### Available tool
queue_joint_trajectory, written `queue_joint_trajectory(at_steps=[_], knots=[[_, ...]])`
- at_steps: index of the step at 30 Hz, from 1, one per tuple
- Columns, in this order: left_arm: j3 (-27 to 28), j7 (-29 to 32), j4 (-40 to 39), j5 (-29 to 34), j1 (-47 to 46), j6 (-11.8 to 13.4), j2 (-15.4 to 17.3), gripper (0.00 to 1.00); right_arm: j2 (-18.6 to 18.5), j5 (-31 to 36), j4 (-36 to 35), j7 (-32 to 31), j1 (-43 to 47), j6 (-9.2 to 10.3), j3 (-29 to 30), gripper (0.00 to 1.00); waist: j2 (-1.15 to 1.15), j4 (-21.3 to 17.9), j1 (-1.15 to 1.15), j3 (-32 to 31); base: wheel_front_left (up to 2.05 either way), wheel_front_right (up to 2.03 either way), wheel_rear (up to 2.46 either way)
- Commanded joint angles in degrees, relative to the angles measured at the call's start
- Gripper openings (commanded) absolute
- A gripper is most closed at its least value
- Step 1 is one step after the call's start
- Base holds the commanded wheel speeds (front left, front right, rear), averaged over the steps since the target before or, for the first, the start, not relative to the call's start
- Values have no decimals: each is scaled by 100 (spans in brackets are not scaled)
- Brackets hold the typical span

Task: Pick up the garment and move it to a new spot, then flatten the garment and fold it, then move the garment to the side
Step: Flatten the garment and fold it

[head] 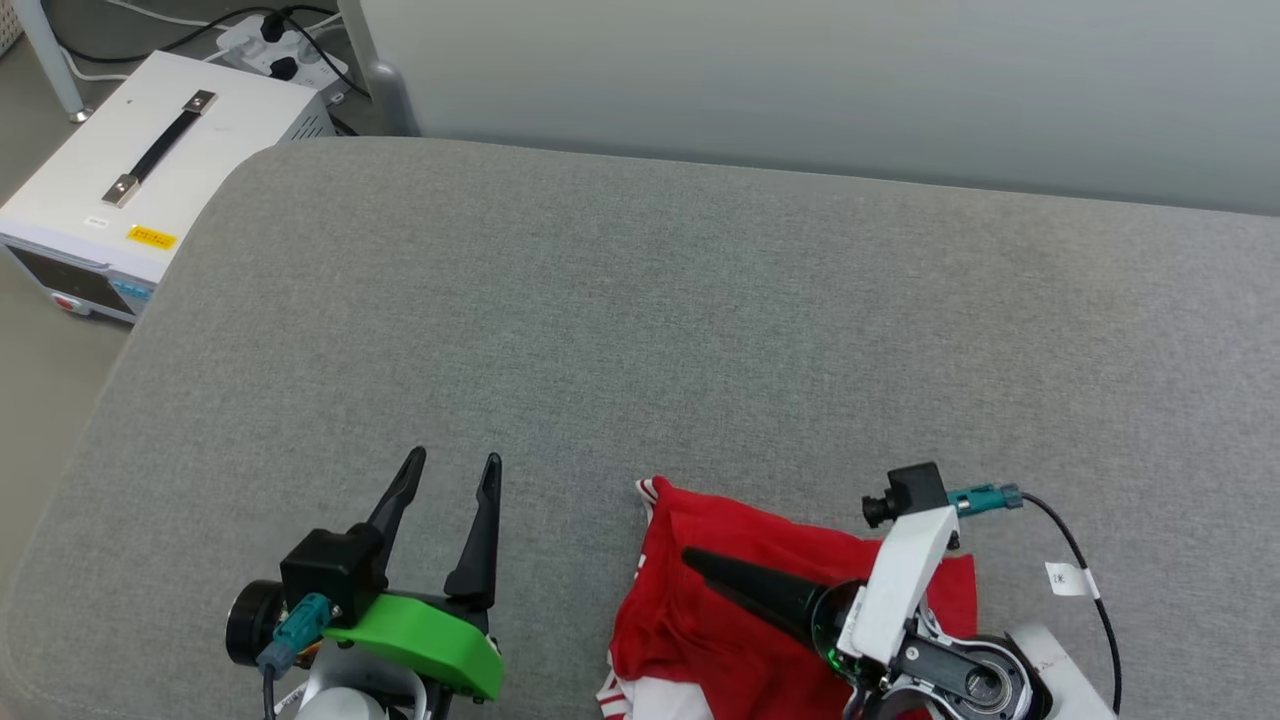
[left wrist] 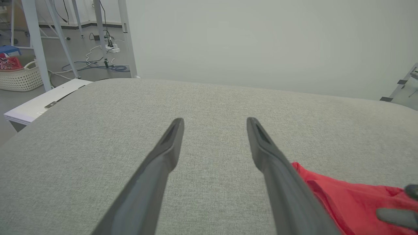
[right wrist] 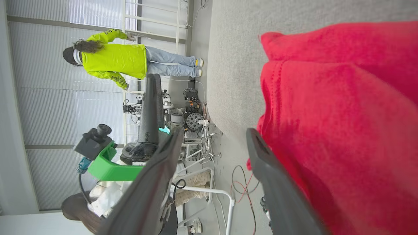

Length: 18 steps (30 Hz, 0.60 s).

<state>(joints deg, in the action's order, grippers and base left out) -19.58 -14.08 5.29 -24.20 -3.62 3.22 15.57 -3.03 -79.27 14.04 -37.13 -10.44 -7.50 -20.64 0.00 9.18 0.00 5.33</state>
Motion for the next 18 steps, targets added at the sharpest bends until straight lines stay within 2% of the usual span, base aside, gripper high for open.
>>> queue_joint_trajectory(at_steps=[1, 4, 7, 10, 18], knots=[[22, -35, 28, -39, -84, -37, -31, 100, -62, 63, -181, 57, -26, 1, 21, 100, 0, -62, 0, -62, 0, 0, 0], [30, -40, 38, -36, -78, -32, -7, 100, -260, 480, -599, 425, 44, 1, 148, 100, 0, -130, 0, -111, 0, 0, 0], [45, -43, 38, -34, -48, -6, 16, 100, -577, 1567, -775, 1206, 138, 1, 418, 100, 0, -213, 0, -174, 0, 0, 0], [67, -45, 36, -45, -5, 29, 34, 100, -746, 2631, -721, 1703, 300, 1, 789, 100, 0, -302, 0, -233, 0, 0, 0], [132, -43, 34, -82, 104, 124, 93, 100, -601, 4841, -978, 2108, 856, 1, 2163, 100, 0, -547, 0, -407, 0, 0, 0]])
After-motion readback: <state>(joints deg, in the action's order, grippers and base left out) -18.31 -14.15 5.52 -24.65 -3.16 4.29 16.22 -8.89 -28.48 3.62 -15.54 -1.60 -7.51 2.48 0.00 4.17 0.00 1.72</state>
